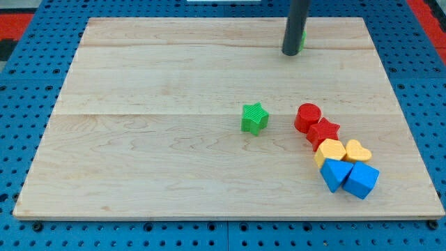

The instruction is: Move the arm away from the green circle

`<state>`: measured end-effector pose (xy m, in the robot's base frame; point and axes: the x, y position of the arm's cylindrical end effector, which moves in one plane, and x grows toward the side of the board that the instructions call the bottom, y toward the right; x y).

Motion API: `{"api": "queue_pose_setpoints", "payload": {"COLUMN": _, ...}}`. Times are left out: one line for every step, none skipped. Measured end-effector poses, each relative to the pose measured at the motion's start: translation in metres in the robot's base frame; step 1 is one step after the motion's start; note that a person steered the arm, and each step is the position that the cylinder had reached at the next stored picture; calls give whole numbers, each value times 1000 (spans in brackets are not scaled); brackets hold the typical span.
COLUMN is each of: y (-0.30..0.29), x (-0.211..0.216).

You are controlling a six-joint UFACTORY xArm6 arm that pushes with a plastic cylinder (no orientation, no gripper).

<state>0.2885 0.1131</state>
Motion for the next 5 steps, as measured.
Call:
{"api": "queue_pose_setpoints", "payload": {"y": -6, "x": -11}}
{"api": "queue_pose_setpoints", "payload": {"y": 32, "x": -14}}
{"api": "queue_pose_setpoints", "payload": {"y": 62, "x": -16}}
{"api": "queue_pose_setpoints", "payload": {"y": -21, "x": 3}}
{"api": "queue_pose_setpoints", "payload": {"y": -99, "x": 33}}
